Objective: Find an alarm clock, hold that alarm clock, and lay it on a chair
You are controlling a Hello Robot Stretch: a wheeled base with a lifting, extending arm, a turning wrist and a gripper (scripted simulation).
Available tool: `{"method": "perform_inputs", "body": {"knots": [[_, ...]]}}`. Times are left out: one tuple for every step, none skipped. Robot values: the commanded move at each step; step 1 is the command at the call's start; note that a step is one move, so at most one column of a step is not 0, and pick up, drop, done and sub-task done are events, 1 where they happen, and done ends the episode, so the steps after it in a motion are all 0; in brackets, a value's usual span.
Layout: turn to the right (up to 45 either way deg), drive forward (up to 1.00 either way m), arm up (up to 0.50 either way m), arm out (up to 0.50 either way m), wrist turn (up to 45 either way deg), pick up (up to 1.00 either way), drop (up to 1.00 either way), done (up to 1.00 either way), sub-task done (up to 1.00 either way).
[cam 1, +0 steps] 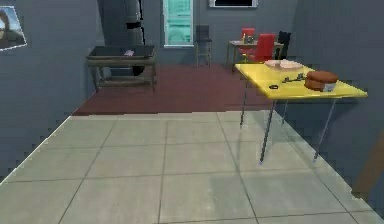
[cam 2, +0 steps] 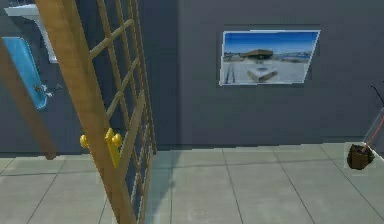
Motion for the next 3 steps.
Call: {"method": "perform_inputs", "body": {"knots": [[6.0, 0.0, 0.0, 0.0, 0.0, 0.0, 0.0, 0.0, 0.0], [0.0, 0.65, 0.0, 0.0, 0.0, 0.0, 0.0, 0.0, 0.0], [45.0, 0.0, 0.0, 0.0, 0.0, 0.0, 0.0, 0.0, 0.0]]}}
